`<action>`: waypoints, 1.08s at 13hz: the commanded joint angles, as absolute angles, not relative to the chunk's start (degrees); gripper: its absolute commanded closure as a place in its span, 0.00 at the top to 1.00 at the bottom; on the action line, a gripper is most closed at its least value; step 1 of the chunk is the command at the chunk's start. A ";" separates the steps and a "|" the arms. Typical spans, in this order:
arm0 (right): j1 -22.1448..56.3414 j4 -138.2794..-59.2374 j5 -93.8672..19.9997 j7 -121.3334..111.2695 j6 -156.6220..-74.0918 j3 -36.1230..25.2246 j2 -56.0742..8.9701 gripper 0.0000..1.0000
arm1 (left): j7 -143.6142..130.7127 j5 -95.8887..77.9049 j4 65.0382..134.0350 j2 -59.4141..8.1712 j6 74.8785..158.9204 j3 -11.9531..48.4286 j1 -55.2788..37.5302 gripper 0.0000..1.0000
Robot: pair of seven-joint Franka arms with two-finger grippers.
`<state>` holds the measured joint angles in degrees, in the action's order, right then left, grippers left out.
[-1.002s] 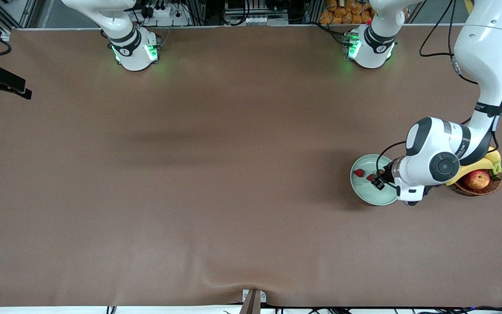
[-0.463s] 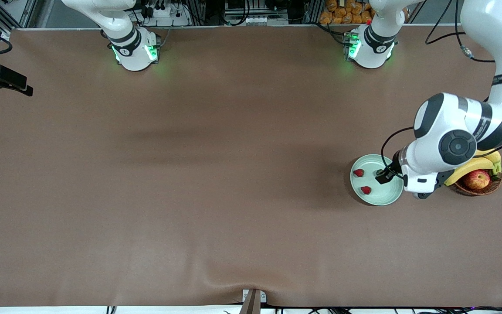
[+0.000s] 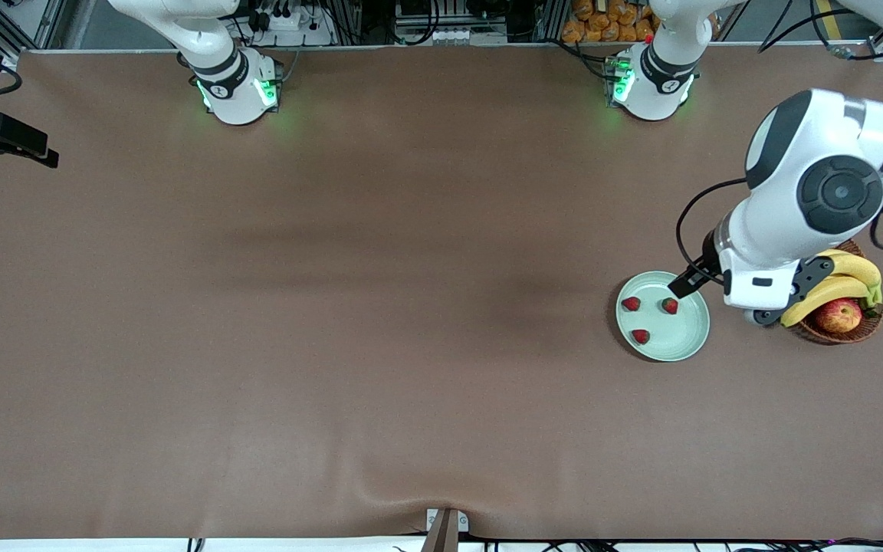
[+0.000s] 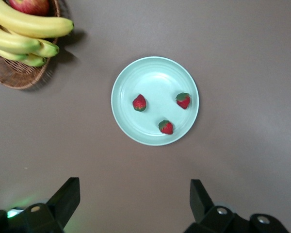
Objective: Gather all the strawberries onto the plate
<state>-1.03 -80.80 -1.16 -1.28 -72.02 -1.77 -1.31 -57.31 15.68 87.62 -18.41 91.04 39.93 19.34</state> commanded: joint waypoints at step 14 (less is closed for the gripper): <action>-0.88 -81.21 -1.41 -0.88 -71.63 -1.93 -0.17 1.00 | -10.90 10.90 83.32 -5.01 86.31 39.55 33.57 1.00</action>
<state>-1.00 -80.77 -1.16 -1.28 -71.99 -1.75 -1.28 -12.09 12.03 83.98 -5.74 87.38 39.38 33.40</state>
